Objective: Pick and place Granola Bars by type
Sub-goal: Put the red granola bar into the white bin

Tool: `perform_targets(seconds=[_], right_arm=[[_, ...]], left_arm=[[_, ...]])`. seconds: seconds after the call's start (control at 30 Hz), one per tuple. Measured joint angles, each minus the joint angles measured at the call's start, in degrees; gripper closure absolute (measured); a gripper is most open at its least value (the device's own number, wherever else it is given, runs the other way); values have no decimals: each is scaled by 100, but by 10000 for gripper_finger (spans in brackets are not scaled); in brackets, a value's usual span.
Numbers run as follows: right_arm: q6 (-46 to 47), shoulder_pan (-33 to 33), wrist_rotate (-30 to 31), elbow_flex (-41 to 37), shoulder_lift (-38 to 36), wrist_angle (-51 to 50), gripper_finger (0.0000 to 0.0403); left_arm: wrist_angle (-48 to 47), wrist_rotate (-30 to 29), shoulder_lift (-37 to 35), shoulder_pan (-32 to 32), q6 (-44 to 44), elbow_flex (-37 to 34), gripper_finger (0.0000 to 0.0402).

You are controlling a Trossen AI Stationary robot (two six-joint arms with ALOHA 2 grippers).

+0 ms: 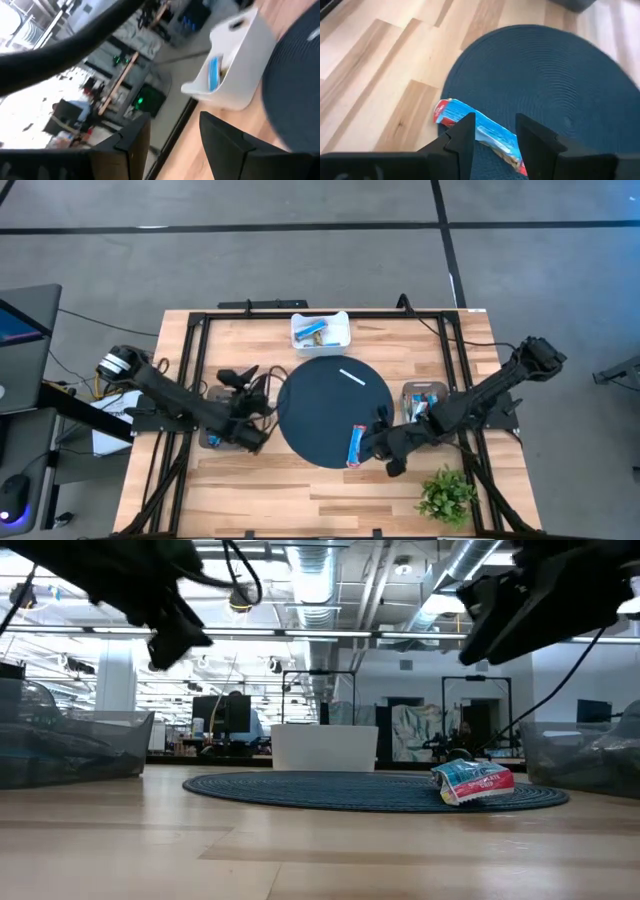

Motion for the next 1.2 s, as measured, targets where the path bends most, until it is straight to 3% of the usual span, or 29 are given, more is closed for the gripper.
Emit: perform_targets(seconds=[0.2,0.43,0.87,1.2], right_arm=[[-652,-464,-833,9,560,343,271],[-1280,-658,-751,278,1153,-10,271],[-1530,-814,-788,310,1384,-103,272],[-1364,-846,-795,313,1411,-121,324]], left_arm=[[-216,-271,-396,-749,-541,-115,236],[-196,-409,-460,-1286,-687,-115,236],[-201,-398,-455,-1353,-742,-115,236],[-215,-407,-455,-1347,-741,-115,236]])
